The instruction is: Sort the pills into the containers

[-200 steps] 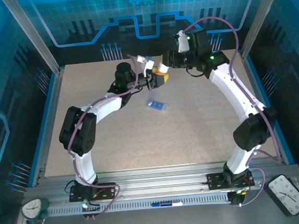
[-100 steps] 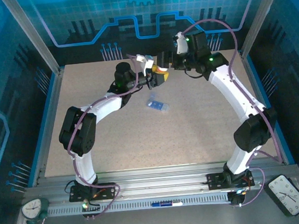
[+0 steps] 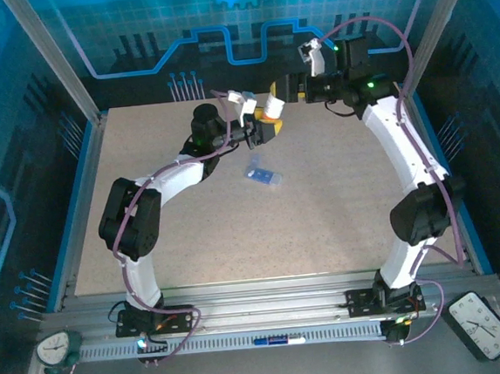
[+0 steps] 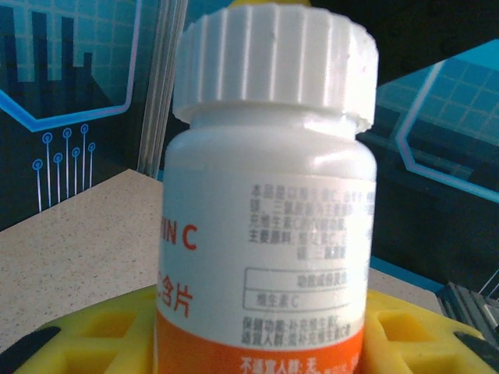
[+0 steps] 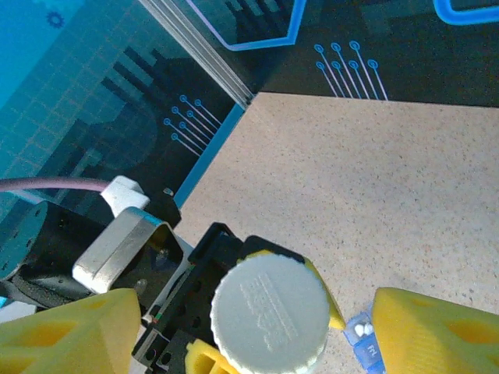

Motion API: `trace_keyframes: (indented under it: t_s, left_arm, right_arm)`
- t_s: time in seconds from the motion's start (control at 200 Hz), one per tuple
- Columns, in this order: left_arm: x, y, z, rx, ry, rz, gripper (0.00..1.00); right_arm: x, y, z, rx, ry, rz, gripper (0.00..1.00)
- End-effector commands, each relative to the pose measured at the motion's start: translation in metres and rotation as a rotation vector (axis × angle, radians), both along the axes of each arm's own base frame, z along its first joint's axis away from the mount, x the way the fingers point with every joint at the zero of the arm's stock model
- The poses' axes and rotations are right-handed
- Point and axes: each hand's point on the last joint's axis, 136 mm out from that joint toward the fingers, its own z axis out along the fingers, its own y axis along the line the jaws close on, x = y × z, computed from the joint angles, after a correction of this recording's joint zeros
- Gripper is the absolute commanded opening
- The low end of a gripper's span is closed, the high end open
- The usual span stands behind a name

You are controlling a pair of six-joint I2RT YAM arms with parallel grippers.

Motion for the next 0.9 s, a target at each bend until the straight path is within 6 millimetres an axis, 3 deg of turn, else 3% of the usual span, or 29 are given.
trace_keyframes:
  t_s: [0.0,0.24,0.47,0.565,0.896]
  left_arm:
    - [-0.016,-0.003,0.036,-0.047,-0.077,-0.047,0.0]
    - [-0.015,-0.004,0.036,-0.048,-0.072,-0.053,0.0]
    - [-0.014,-0.004,0.037,-0.05,-0.075,-0.053,0.0]
    - [-0.013,-0.004,0.039,-0.051,-0.079,-0.049,0.0]
    - [-0.002,0.0,0.044,-0.024,-0.136,0.041,0.0]
  right_arm:
    - [-0.006,0.006,-0.005,-0.002,0.014,0.095,0.78]
    - [-0.006,0.011,-0.007,-0.003,0.015,0.121,0.72]
    - [-0.007,0.011,-0.016,-0.019,0.044,0.114,0.47]
    - [-0.009,0.011,-0.02,-0.03,0.057,0.1,0.42]
    - [-0.009,0.011,-0.071,-0.11,0.233,-0.223,0.35]
